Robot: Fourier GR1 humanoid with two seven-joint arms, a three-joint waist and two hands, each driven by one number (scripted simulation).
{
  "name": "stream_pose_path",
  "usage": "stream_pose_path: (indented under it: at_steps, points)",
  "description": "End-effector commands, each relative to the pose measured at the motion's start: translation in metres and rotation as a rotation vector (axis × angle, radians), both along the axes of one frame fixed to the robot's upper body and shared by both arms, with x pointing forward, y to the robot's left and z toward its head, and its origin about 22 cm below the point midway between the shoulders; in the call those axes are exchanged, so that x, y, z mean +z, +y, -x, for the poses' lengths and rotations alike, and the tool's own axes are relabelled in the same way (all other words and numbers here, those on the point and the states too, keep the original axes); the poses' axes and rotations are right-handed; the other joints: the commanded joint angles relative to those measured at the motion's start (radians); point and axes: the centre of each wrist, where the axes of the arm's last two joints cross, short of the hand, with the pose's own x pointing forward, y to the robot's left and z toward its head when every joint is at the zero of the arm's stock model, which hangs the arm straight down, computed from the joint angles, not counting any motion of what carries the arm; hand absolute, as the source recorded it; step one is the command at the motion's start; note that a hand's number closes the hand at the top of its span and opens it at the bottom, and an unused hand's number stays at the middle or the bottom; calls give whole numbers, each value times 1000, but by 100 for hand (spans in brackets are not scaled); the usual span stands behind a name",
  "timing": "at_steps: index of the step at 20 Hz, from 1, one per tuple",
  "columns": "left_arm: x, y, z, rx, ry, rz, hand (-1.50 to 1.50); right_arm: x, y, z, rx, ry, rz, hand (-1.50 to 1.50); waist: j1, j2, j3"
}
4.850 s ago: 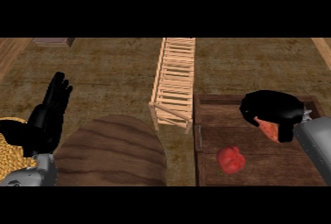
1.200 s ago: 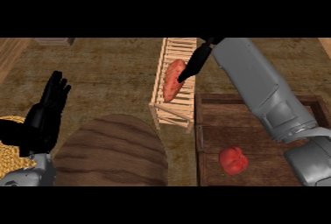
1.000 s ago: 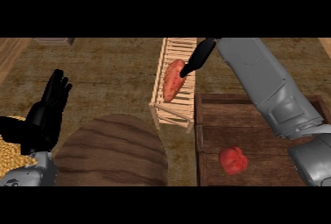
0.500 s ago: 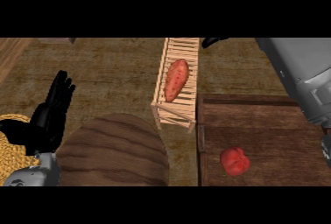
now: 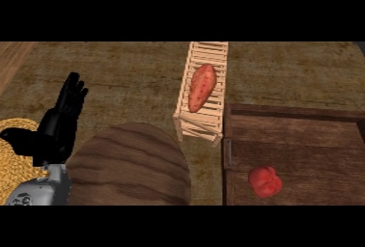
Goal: Pick the sweet potato from the tray and place it in the tiered shelf
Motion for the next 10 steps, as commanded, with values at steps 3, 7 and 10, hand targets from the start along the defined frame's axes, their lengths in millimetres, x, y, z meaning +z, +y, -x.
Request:
stream_pose_path:
  at_steps: [3, 7, 10]
  points:
    - [1, -8, -3, -28, -13, 8, 0, 5, -51, 12, 16, 4, -41, -150, 26, 19, 2]
    - [3, -14, -2, -36, -31, 4, 0, 1, -60, 15, 42, 12, -29, -150, 33, 18, 4]
    - [10, -2, -7, -33, -19, 13, 0, 11, -72, 20, 25, -6, -49, -150, 39, 20, 4]
